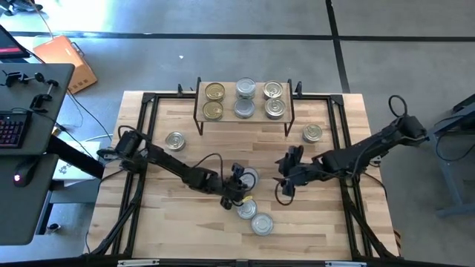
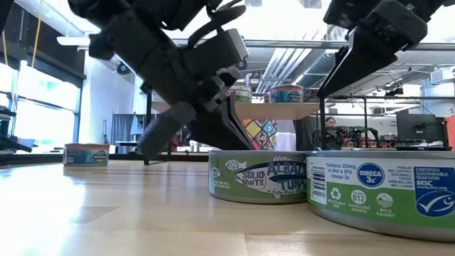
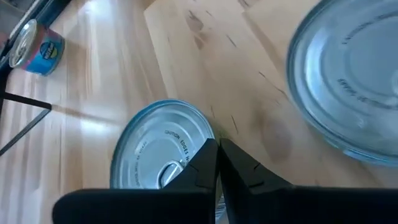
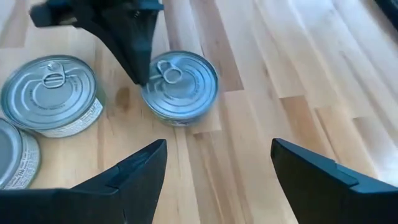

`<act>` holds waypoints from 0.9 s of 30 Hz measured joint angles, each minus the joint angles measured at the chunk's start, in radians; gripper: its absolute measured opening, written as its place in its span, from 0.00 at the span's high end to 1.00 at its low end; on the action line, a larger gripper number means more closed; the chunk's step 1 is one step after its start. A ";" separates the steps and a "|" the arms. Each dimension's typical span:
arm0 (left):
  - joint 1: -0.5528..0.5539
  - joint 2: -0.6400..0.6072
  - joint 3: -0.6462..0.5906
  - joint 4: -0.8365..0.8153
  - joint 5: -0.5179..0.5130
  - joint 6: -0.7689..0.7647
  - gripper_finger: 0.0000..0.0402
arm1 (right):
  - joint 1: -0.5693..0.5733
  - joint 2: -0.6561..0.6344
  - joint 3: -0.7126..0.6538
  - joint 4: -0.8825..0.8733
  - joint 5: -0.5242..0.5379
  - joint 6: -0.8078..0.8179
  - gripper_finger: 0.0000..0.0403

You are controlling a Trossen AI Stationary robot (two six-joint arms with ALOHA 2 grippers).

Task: Stack canned seafood by type on shelf
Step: Stack the right green tuna can on top of the top green tuna can on the shelf

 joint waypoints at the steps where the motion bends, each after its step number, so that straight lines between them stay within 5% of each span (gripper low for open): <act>1: -0.001 -0.007 0.004 -0.015 0.000 0.000 1.00 | 0.008 0.000 0.000 -0.001 0.011 0.001 0.30; 17: -0.045 -0.033 0.122 -0.227 -0.149 -0.020 1.00 | 0.028 -0.002 -0.001 -0.016 0.021 0.001 0.30; 27: -0.041 -0.273 0.136 -0.464 -0.240 -0.147 1.00 | 0.028 -0.002 -0.001 -0.019 0.021 0.000 0.30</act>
